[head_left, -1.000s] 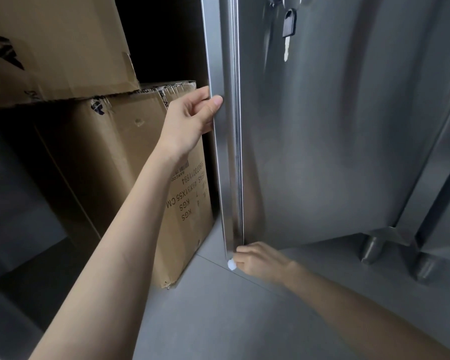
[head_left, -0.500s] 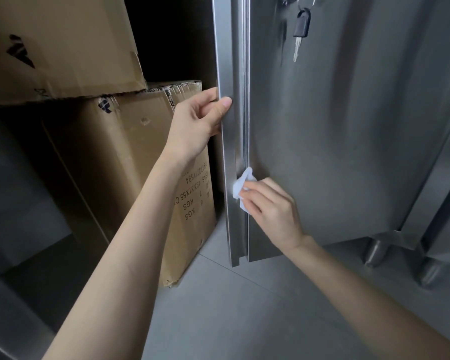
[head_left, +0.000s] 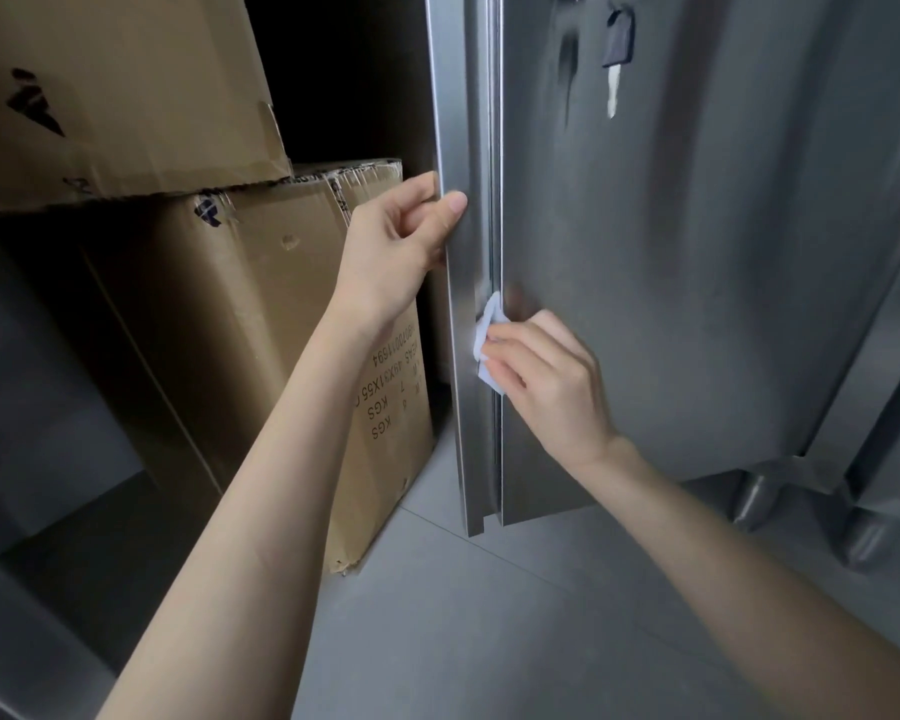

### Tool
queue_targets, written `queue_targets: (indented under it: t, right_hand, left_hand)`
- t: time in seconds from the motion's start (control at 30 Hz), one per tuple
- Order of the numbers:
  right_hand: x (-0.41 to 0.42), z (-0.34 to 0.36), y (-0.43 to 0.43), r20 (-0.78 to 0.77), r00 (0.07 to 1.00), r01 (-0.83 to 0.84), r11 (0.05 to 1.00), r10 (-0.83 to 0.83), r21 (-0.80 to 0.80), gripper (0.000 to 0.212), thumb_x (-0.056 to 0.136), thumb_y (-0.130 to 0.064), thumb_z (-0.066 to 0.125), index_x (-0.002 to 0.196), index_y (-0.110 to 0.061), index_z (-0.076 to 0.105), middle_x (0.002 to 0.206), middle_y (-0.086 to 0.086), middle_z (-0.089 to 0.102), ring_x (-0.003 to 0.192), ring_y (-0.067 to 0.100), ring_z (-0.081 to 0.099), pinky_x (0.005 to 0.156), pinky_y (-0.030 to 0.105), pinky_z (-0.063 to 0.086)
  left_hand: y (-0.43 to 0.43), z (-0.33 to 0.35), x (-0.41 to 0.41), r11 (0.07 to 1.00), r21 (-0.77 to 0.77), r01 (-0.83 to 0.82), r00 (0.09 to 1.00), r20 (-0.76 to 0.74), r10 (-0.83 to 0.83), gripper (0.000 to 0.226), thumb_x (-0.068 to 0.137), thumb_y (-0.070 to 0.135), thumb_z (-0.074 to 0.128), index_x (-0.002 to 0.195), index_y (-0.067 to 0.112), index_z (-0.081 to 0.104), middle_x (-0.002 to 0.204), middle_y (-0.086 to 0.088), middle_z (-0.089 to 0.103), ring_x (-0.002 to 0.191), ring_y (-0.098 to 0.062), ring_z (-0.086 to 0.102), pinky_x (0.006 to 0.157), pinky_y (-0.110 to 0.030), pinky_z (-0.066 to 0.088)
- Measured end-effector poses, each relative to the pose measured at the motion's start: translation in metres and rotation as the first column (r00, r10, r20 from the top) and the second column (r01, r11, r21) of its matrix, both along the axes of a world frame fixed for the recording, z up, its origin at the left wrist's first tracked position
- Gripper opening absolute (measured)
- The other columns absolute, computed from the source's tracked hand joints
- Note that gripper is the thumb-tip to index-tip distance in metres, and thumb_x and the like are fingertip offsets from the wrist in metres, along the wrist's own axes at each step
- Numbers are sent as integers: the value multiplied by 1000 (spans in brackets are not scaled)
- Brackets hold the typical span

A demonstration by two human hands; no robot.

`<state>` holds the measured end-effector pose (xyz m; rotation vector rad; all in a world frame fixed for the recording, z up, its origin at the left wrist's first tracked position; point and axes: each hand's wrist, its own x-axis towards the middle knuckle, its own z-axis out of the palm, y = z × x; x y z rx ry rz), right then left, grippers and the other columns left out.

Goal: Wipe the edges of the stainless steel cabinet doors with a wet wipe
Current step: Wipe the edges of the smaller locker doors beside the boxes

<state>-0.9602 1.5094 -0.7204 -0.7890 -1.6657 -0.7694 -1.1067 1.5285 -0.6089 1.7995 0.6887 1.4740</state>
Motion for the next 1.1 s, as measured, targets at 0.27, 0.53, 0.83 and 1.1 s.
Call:
queue_targets:
  t: [0.27,0.53,0.83,1.1]
  right_hand:
    - [-2,-80,-4,147,989,52,975,-21,-216,16,78,9,66,66,-2,62,73,9,63,62,25,53,59,31,49]
    - [4,-48,-2,262,964,109,973,-53,-205,21,77,10,63,63,-5,61,71,6,63,58,23,53,52,30,48]
    - [1,-109,-13,275,954,194,948,-121,-254,11,72,-1,75,71,-10,68,75,0,66,61,18,61,51,23,50]
    - [0,-126,-19,435,897,256,893,-76,-371,26,47,-6,86,59,-16,66,56,-3,54,51,13,53,35,24,38]
  left_hand:
    - [3,1,4,999,-19,-42,998,36,42,36,98,14,56,128,-5,55,92,-5,62,93,-11,57,100,-37,49]
    - [9,1,2,999,12,-48,999,-23,49,15,99,9,51,111,6,60,58,24,62,59,12,57,60,-7,45]
    - [5,-2,5,994,47,-98,995,-12,98,25,98,13,54,116,-3,61,54,25,57,58,11,52,63,-8,43]
    - [4,0,5,995,8,-103,995,1,103,17,97,15,56,110,6,65,66,12,57,65,-2,48,68,-19,42]
